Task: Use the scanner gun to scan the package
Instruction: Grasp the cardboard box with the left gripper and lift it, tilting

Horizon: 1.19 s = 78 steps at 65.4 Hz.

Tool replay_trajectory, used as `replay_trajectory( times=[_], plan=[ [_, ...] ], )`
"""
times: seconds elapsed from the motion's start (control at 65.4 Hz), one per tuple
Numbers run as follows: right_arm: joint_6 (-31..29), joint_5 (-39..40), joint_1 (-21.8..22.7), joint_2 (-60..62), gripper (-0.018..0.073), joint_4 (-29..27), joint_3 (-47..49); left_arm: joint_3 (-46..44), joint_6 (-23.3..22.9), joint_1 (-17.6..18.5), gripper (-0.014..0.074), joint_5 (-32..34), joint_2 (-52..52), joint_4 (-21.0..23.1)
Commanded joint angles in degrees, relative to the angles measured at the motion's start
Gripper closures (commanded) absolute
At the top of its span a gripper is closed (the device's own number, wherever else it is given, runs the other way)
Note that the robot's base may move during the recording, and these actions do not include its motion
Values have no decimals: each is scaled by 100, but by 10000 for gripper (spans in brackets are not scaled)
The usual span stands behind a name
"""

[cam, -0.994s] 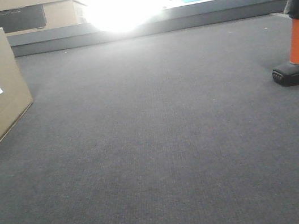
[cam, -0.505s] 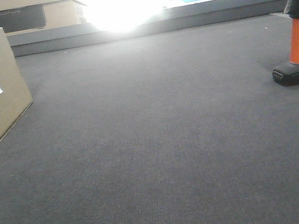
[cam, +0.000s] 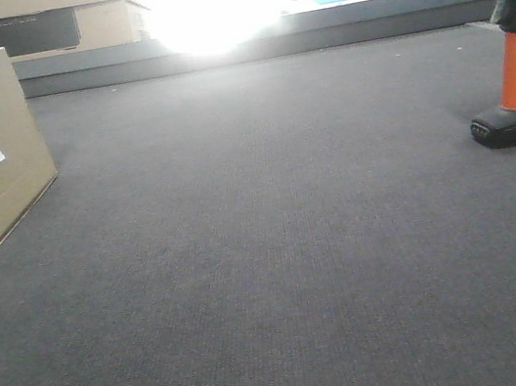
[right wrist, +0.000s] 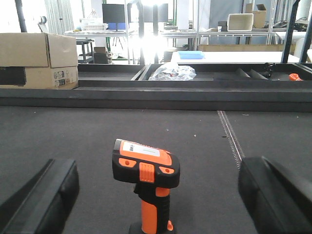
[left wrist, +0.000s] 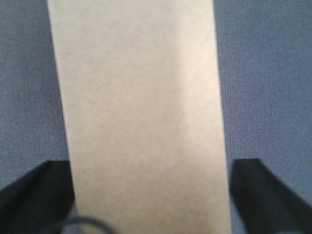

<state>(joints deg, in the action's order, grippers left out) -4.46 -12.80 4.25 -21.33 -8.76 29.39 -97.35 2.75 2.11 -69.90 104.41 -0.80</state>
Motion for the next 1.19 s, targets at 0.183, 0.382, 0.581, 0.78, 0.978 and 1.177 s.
replay_trajectory(
  times=[0.183, 0.382, 0.581, 0.78, 0.978, 1.177],
  plan=[
    [4, 15, -96, -20, -10, 28, 42, -65, 4, -14, 706, -6, -121, 11],
    [4, 1, -160, -20, -10, 28, 42, -113, 4, -14, 708, -6, -462, 454],
    [4, -144, -320, -20, -10, 28, 42, -113, 4, -14, 708, -6, -1017, 1615],
    [4, -624, -515, -20, -10, 28, 42, 230, 170, -14, 708, -6, -1539, 2811],
    [4, -695, -715, -20, -10, 28, -236, 1139, 281, -14, 708, -6, -1897, 3180],
    [4, -269, -740, -20, -10, -35, -844, 1805, 455, -14, 708, -6, -1926, 3575]
  ],
)
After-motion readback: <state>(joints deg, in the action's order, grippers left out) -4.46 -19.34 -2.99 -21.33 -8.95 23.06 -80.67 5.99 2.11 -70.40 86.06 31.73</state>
